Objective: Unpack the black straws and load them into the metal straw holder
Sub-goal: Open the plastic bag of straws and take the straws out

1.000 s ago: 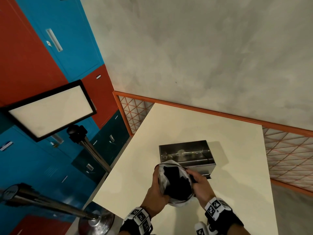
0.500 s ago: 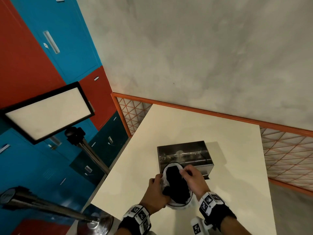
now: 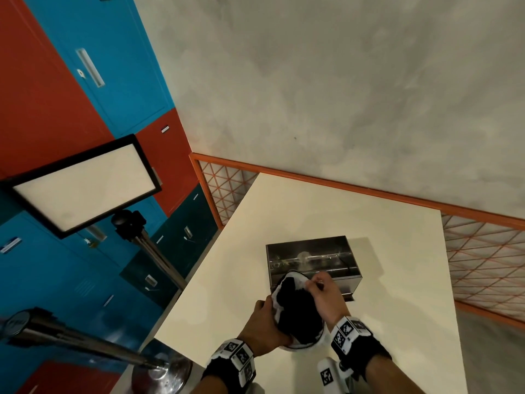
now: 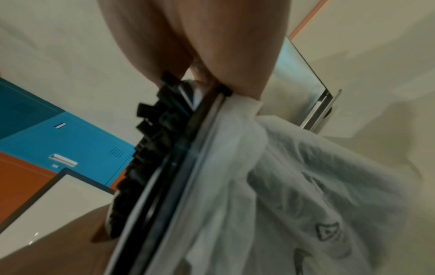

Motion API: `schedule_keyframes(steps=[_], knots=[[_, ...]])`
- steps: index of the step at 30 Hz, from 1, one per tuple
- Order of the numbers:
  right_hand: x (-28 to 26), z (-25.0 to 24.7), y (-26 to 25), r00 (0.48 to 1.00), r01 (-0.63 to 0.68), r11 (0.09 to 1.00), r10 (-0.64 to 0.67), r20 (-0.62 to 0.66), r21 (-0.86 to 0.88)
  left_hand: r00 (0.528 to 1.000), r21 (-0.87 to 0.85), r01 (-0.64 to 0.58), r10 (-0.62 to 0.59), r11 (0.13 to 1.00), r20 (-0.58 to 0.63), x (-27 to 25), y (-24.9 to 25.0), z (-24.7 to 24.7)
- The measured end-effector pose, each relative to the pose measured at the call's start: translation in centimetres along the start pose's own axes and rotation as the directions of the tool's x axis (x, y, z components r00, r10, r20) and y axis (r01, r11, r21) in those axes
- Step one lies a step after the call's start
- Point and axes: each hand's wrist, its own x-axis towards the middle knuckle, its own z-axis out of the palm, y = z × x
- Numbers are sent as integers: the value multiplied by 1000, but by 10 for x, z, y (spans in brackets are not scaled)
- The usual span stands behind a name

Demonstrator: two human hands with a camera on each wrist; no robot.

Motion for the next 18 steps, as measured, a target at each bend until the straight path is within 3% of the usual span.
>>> schedule_keyframes(steps=[3,8,15,18], knots=[[-2,0,-1,995,44,999,-47,92,29,1000,26,-2,1,1000,6,2,1,-1],[8,-2,5,974,134,988,-117,193,-73,1000,65,3,-4,998,8,5,-2,0],[18,-8,6,984,-147,971,124,127,190,998,47,51,-49,998,-49,11,-11,8],[18,-14,9,985,-143,981,129,113,132,994,47,64,-60,997,-89,12,-14,12]])
